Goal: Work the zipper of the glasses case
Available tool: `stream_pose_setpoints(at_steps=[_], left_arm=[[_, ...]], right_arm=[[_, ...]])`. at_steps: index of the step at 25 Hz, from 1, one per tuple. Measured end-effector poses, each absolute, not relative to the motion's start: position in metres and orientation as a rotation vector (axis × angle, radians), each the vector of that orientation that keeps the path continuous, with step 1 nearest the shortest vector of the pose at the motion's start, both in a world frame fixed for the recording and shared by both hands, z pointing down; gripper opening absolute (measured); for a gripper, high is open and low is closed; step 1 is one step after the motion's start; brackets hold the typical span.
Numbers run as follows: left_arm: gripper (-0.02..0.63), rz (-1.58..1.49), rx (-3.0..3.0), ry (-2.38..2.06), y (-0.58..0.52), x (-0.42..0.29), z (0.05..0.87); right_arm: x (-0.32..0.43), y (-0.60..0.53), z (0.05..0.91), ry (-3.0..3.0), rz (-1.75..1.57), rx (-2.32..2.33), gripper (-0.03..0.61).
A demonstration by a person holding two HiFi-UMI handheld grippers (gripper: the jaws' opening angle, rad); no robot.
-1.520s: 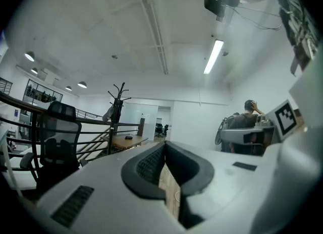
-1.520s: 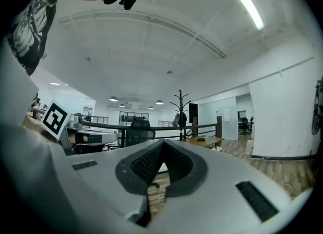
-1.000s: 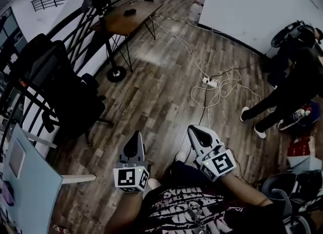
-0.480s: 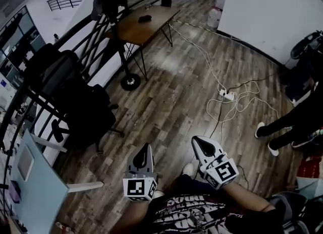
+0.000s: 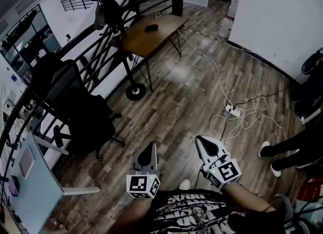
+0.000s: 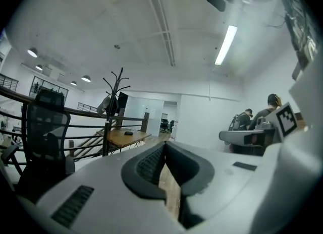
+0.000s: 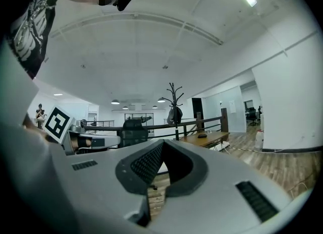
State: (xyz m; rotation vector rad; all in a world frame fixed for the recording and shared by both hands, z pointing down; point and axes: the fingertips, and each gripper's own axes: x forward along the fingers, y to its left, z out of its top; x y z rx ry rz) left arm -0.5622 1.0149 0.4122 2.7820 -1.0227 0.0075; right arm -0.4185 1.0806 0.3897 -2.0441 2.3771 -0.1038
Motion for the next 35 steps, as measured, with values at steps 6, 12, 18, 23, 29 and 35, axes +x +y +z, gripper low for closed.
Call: stream_pose_setpoints(at_steps=[6, 12, 18, 23, 29, 35], left_arm=[[0.008, 0.100, 2.816, -1.063, 0.996, -0.539, 0.413], [0.008, 0.139, 2.814, -1.014, 0.954, -0.511, 0.432], [0.008, 0.077, 2.807, -0.935, 0.869, -0.486, 0.437], [0.008, 0.039, 2.851, -0.805, 0.798, -0.459, 0.419], [0.008, 0.015, 2.856, -0.706, 0.724, -0.452, 0.416], [0.008, -0.050, 2.806, -0.698, 0.669, -0.444, 0.439]], right_arm=[[-0.379, 1.054, 0.400, 2.293, -0.176, -2.031, -0.008], [-0.367, 1.016, 0.422, 2.308, -0.221, -2.027, -0.009], [-0.348, 0.949, 0.427, 2.297, -0.231, -2.122, -0.009], [-0.342, 0.887, 0.414, 2.266, -0.207, -2.200, -0.008], [-0.358, 0.816, 0.405, 2.282, -0.176, -2.230, -0.009], [-0.353, 0.794, 0.428, 2.249, -0.165, -2.315, -0.008]])
